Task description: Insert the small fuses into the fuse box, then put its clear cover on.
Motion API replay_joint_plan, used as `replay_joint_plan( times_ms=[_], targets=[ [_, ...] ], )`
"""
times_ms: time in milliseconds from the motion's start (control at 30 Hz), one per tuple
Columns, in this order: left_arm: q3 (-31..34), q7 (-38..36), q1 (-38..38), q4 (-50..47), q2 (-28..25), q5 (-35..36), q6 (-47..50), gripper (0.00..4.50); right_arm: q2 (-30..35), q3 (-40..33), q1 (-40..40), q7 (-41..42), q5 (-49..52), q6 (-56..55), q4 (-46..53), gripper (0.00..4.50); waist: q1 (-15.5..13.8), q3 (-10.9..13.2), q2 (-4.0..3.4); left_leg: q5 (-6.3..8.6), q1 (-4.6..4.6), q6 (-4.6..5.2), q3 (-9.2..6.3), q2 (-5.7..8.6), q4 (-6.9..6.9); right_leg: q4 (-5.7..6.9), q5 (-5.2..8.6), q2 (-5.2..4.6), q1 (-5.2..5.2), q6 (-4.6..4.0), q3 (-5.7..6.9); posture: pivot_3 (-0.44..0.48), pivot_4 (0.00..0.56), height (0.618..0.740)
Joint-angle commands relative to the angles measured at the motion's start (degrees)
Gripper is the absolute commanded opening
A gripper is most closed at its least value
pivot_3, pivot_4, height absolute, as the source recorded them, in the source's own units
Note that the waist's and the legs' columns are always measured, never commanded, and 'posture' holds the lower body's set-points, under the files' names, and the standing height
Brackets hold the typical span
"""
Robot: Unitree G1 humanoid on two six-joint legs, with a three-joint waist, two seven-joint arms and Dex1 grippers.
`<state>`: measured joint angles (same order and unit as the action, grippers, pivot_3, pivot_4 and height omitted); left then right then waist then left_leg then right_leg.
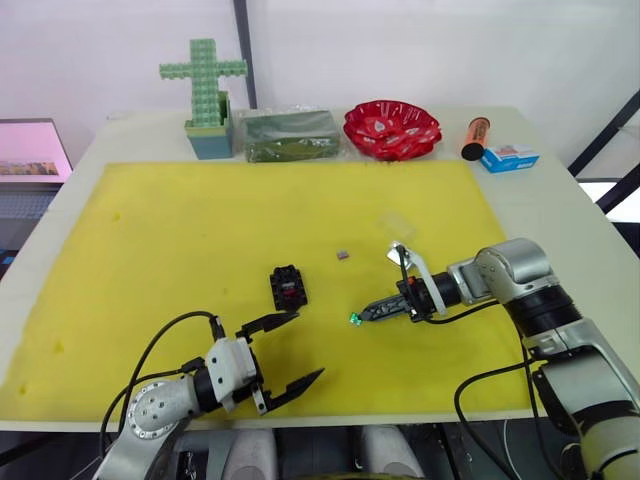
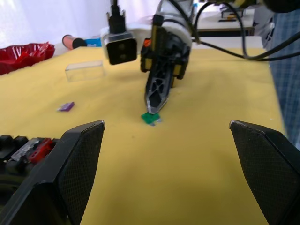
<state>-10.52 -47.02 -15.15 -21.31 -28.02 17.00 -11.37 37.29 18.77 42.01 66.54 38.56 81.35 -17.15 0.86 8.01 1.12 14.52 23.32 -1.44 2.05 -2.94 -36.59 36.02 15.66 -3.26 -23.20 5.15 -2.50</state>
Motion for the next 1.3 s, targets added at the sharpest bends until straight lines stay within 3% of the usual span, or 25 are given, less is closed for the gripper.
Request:
replay_joint_plan(
  times_ms=[33, 367, 500, 600, 833, 1100, 1300],
  targets=[
    [-0.8, 0.8, 1.8, -1.5, 0.8, 0.6, 2.2, 4.5, 1.2, -1.7, -0.5, 0.1, 0.7, 0.7, 1.8, 0.01, 0.0, 0.0, 0.0, 0.0, 0.0, 0.0, 0.0, 0.0, 0.0, 0.0, 0.0, 0.0, 0.0, 0.0, 0.0, 0.0, 0.15, 0.74],
    [-0.4, 0.5, 8.7, 2.3, 2.3, 0.9, 5.9, 4.5, 5.1, -7.0, 0.5, 2.2, 4.4, -1.5, 13.3, 0.01, -0.2, 0.0, -0.03, 0.0, 0.03, 0.0, -0.04, 0.01, -0.06, 0.01, 0.0, 0.02, 0.01, 0.0, 0.0, 0.0, 0.15, 0.74],
    [1.0, -0.7, 3.6, 0.4, 1.1, 1.5, 3.5, 4.5, 7.5, -7.0, 0.5, 2.1, 2.5, -10.9, 26.8, 0.01, 0.3, 0.0, -0.03, 0.0, 0.03, 0.01, -0.07, 0.0, -0.03, 0.0, 0.0, 0.06, -0.02, 0.04, 0.0, 0.0, 0.15, 0.74],
    [1.7, -1.2, 1.5, -0.3, 0.8, 1.9, 2.4, 4.5, 4.8, -9.3, 1.2, -2.0, 3.7, -11.6, 31.9, 0.01, 0.1, 0.0, -0.01, 0.01, 0.0, 0.02, -0.12, -0.03, 0.09, 0.01, 0.01, 0.1, -0.07, 0.28, -0.01, 0.0, 0.15, 0.74],
    [2.4, -1.0, 1.8, -0.1, 0.9, 1.8, 2.0, 4.5, 0.9, -10.5, 2.1, -7.4, 4.0, -12.1, 33.5, 0.01, -0.2, 0.0, -0.01, -0.02, 0.02, -0.02, -0.35, -0.02, 0.02, 0.02, 0.1, 0.15, 0.01, 0.08, 0.02, 0.0, 0.15, 0.74],
    [5.6, -0.2, 2.6, -0.9, 0.0, 3.2, 4.1, 4.5, 0.7, -6.0, 2.9, -9.4, -2.1, -20.5, 33.7, 0.01, 0.0, 0.0, -0.01, -0.01, 0.03, -0.02, -0.24, 0.04, 0.03, 0.02, 0.1, 0.02, -0.02, 0.09, 0.02, 0.0, 0.15, 0.74],
    [9.6, -2.2, 6.8, 3.8, -3.2, 4.6, 5.8, 4.5, -2.8, -2.4, 3.4, -12.3, -6.7, -25.7, 34.5, 0.01, -0.1, 0.0, -0.02, -0.02, 0.02, -0.02, -0.27, 0.01, 0.04, 0.06, 0.1, 0.07, -0.04, 0.09, 0.04, 0.0, 0.15, 0.74]
  ],
)
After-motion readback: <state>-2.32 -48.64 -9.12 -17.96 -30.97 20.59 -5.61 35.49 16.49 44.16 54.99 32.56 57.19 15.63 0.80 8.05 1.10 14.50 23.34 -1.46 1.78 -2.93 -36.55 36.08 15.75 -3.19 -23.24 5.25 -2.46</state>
